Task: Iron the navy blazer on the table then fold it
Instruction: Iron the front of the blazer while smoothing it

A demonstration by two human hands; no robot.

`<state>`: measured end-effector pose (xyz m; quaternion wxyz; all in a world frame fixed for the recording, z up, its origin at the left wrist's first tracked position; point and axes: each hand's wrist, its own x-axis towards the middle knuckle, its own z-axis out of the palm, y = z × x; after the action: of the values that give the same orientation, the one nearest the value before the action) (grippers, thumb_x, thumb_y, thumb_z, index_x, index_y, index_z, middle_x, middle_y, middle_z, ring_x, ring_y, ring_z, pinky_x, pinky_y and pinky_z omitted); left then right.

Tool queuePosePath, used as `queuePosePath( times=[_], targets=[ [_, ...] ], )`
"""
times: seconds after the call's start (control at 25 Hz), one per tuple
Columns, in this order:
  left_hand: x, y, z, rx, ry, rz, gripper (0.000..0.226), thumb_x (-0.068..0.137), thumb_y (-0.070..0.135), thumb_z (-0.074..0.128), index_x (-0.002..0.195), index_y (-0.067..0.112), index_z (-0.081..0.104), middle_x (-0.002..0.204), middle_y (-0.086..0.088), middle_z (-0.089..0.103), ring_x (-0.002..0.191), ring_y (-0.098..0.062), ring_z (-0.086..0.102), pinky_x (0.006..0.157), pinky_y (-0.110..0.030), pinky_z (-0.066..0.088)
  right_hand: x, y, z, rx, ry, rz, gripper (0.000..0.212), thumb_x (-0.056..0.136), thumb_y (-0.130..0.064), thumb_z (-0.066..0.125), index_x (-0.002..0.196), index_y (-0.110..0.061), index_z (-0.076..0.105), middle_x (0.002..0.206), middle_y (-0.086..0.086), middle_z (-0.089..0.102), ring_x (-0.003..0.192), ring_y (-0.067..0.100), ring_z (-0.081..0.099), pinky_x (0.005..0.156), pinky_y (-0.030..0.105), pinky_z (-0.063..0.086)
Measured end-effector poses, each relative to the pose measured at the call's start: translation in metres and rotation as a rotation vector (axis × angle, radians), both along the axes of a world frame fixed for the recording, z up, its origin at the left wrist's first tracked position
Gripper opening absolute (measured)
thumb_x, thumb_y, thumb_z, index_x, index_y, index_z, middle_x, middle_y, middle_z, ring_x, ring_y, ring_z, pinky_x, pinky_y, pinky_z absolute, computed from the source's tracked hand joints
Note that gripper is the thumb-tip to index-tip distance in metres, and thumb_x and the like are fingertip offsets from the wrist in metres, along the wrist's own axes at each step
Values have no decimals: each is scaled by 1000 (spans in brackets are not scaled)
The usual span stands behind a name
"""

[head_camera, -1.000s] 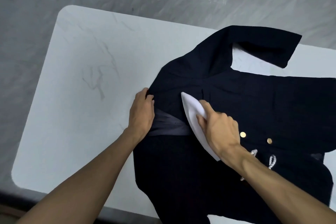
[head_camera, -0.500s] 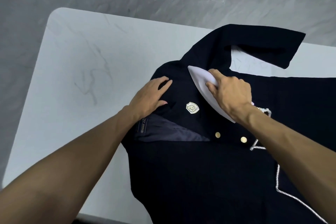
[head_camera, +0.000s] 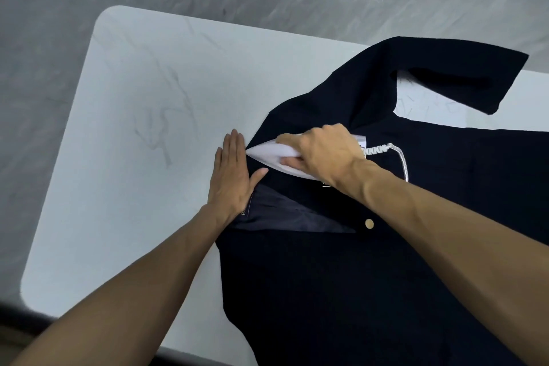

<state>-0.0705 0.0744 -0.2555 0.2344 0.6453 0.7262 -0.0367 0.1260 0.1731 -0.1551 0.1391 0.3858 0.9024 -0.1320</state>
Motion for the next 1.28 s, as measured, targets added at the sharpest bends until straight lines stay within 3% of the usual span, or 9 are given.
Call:
queuePosePath(
  times=[0.16,0.44,0.64,0.84,1.04,1.16,1.28],
  targets=[
    [0,1,-1,-16,16,13,96,90,67,14,156,0,-2,165,-14,-5,153,-25,-5,124,-38,-1,-2,4,-6,38,-50,-32,32,99,-53,34,125,-38,45,85,-2,67,62,26,48,55,32,31],
    [1,3,0,-32,30,8,93,94,64,24,155,-1,-4,165,-16,-7,153,-27,-7,123,-38,-4,27,6,-10,87,-38,-64,38,99,-56,31,129,-37,42,86,-2,68,72,28,64,55,32,32],
    [1,4,1,-43,16,10,92,96,62,28,155,0,-5,165,-16,-8,153,-27,-9,124,-39,-4,72,-2,4,97,-26,-139,42,99,-54,31,136,-35,39,95,0,69,77,32,65,57,33,32],
    [0,3,-2,-48,41,-2,91,98,61,30,155,0,-7,164,-16,-11,152,-27,-11,122,-38,-7,30,-4,-1,130,5,-52,43,101,-53,30,137,-31,39,87,2,66,68,32,63,52,34,31],
    [0,3,-1,-36,29,11,91,98,61,31,155,1,-7,164,-15,-11,152,-26,-11,122,-37,-7,9,6,-11,139,-52,-16,42,102,-51,30,139,-31,36,89,3,68,73,31,63,55,34,30],
    [1,2,0,-19,29,22,92,96,63,28,155,1,-5,165,-15,-9,153,-26,-9,123,-38,-5,34,8,-8,114,-40,-84,41,101,-52,31,138,-35,36,94,3,69,80,33,65,58,34,32],
    [1,2,0,-29,21,16,93,94,64,24,155,1,-5,165,-15,-9,153,-26,-9,123,-37,-6,78,4,-7,82,-35,-278,38,99,-53,35,133,-37,40,86,6,70,76,35,64,60,35,36]
  ],
)
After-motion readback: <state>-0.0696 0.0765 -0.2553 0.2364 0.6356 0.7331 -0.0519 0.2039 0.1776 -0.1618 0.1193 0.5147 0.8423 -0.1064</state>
